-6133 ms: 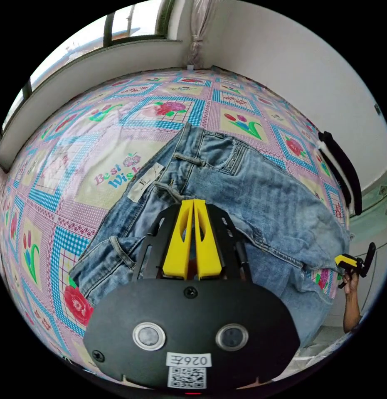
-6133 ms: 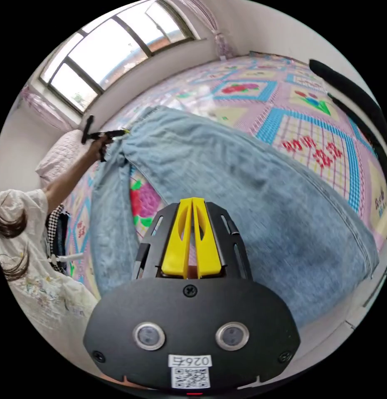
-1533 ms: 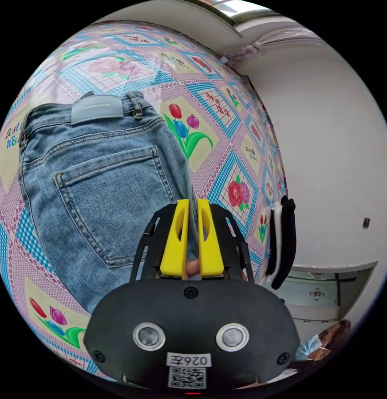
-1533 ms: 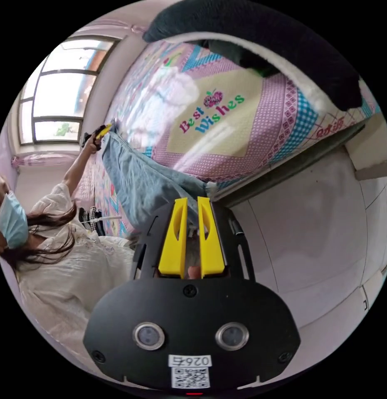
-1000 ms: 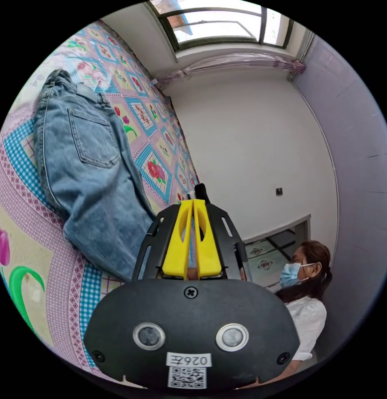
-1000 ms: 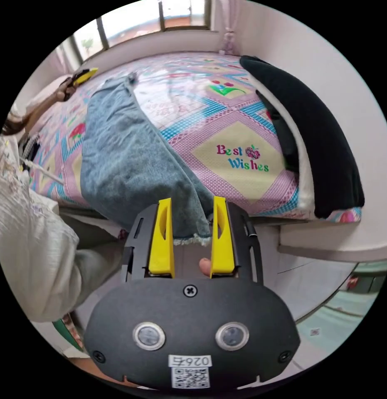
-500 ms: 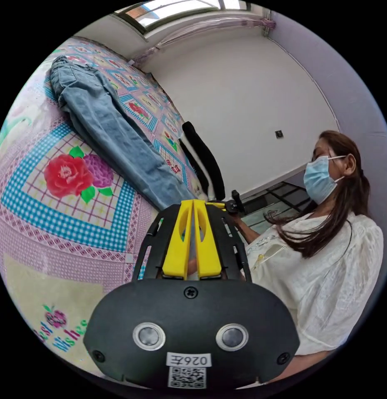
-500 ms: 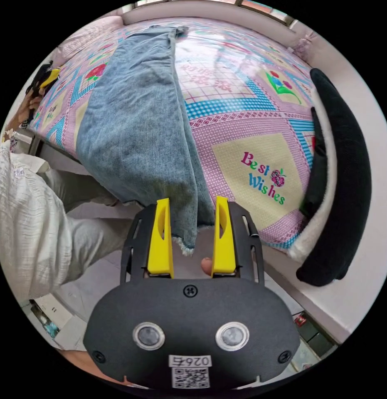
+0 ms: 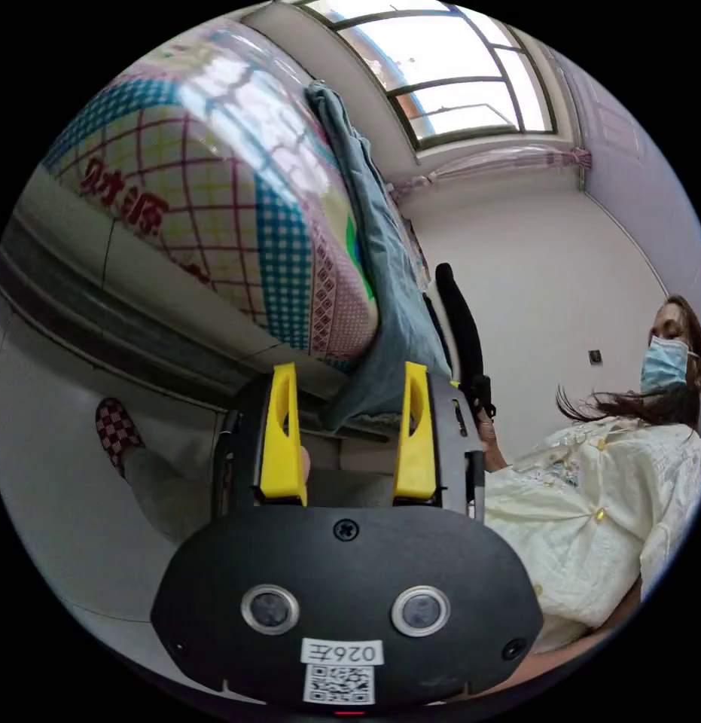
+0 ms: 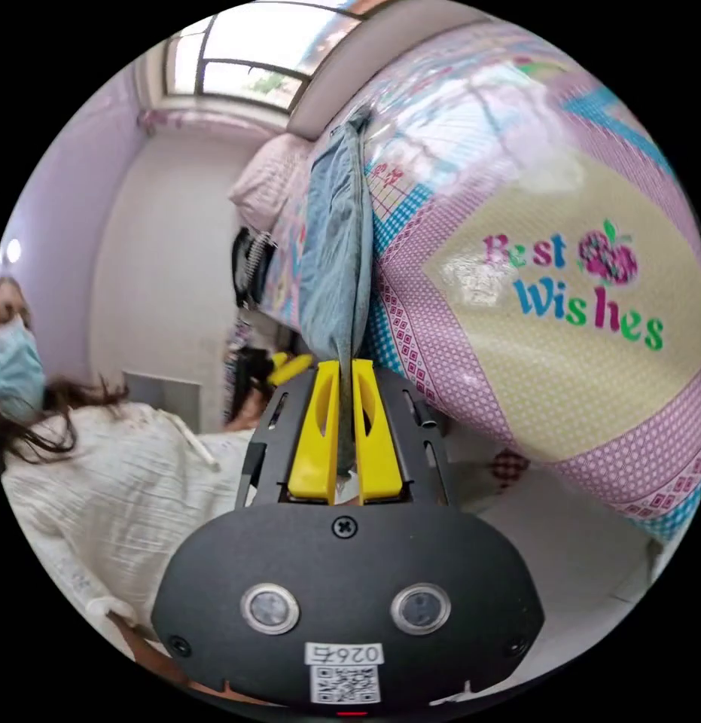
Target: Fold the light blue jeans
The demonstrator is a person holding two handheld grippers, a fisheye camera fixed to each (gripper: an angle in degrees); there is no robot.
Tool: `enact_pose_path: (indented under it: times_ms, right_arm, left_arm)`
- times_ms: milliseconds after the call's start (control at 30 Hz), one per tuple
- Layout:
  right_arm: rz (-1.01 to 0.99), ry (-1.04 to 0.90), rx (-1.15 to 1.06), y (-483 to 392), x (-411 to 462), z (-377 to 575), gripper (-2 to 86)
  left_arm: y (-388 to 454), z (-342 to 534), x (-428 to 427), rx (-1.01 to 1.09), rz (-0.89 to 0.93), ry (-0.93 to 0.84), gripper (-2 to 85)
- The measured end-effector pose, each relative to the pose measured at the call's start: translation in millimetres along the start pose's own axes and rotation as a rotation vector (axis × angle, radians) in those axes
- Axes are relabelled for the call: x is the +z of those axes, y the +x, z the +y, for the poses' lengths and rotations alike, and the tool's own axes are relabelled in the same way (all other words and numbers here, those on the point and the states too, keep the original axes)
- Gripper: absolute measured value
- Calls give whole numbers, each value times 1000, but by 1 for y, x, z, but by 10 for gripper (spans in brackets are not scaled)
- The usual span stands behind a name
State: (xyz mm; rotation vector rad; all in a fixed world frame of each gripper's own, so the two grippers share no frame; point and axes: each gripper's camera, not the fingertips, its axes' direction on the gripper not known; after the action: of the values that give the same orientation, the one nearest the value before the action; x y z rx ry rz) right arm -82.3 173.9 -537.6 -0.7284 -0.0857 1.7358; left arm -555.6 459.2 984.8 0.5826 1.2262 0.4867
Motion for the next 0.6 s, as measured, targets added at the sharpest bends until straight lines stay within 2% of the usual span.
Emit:
enact_pose_path:
  times_ms: [67,133,267,500,567,600]
  right_arm:
    - [-43,-1,12,17,-14,0,-9]
    - [6,-34,-23,24,-20,-2,-7]
    - [12,-49,-50,37,-26,0,-6]
    - [-16,-48,-39,61,-39,10,8]
    - [-17,-50,-38,67,-41,14,9]
    - [-21,-50,-46,69,-41,18,8]
  left_arm:
    - [-12,10,6,-28,22,44,238]
    - [-18,14,16,-25,45,55,250]
    - [-15,9,53,33,153,-16,258]
    - [32,-13,101,197,43,-141,291]
    - [40,-18,109,223,76,-176,211]
    - [45,-20,115,248,138,-237,118]
